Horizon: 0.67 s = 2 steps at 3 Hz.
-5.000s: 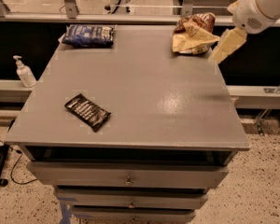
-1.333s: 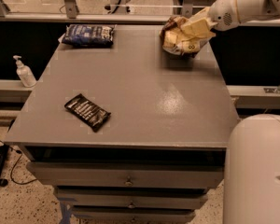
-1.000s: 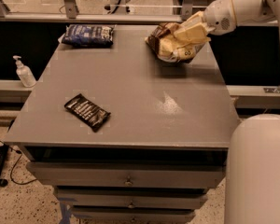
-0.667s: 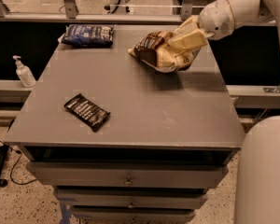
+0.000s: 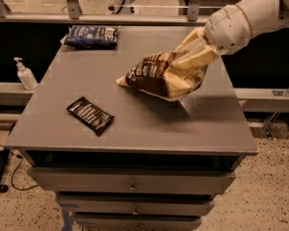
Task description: Move brown chip bag near rxbar chocolate
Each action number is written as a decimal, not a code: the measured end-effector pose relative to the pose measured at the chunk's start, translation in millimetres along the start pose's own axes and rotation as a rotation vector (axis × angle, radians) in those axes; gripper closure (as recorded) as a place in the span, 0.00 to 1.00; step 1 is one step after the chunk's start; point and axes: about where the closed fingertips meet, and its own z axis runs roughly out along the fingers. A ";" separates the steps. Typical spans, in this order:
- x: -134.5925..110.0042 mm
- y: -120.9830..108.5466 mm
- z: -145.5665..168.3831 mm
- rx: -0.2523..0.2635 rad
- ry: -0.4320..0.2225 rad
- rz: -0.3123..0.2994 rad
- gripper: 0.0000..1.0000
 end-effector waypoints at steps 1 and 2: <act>-11.2 44.4 28.4 -0.100 0.007 -0.052 1.00; -16.9 77.6 56.4 -0.195 0.001 -0.091 1.00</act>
Offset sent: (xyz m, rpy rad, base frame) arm -0.1391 0.0447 -0.0553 -0.1026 0.0564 0.3707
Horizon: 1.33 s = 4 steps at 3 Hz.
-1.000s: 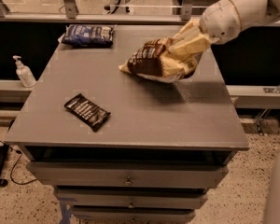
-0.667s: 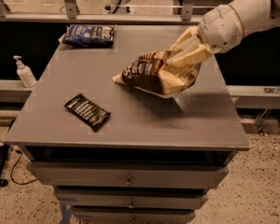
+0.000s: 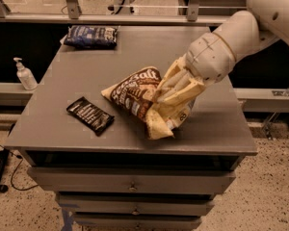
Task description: Move brown chip bag near rxbar chocolate
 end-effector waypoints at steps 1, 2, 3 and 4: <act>-2.3 12.4 17.1 -0.056 -0.006 -0.013 1.00; -0.8 16.6 20.4 -0.069 0.004 -0.011 0.84; 3.7 18.1 16.7 -0.062 0.021 0.003 0.61; 7.1 15.7 12.5 -0.049 0.037 0.015 0.37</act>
Offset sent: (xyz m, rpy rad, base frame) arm -0.0395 -0.0052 -0.0195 -0.0710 0.0539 0.1154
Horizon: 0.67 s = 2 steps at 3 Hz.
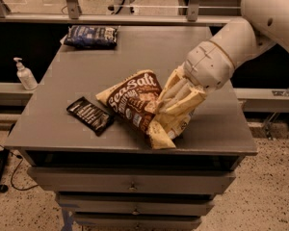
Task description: Move brown chip bag near rxbar chocolate
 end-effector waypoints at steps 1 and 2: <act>1.1 -5.8 -5.0 0.013 0.011 0.016 0.15; 1.9 -16.0 -12.3 0.033 0.029 0.034 0.00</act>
Offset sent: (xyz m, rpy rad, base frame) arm 0.0173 -0.0145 0.0141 -0.0621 0.0202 -0.0419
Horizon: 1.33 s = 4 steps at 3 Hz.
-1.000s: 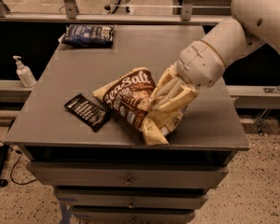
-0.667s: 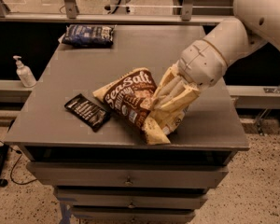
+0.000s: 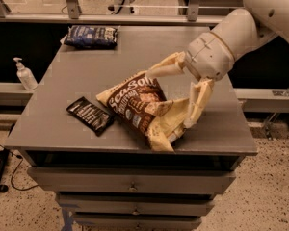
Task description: Move brown chip bag near rxbar chocolate
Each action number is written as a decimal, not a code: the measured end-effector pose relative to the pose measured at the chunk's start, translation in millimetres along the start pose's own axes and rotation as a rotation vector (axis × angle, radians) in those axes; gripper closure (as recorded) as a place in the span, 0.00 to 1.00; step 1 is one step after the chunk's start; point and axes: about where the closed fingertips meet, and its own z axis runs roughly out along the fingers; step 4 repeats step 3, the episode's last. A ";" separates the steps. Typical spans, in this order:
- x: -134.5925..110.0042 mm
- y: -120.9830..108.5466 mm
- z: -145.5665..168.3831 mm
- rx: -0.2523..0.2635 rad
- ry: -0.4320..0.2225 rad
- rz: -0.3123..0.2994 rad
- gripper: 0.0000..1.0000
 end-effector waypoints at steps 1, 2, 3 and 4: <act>19.4 -17.8 -42.1 0.131 0.066 0.056 0.00; 26.9 -28.1 -120.2 0.381 0.129 0.134 0.00; 25.1 -33.7 -129.1 0.415 0.132 0.132 0.00; 25.1 -33.7 -129.1 0.415 0.132 0.132 0.00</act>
Offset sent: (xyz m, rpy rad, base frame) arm 0.1025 -0.1894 0.1222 0.0289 -0.2794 -0.7442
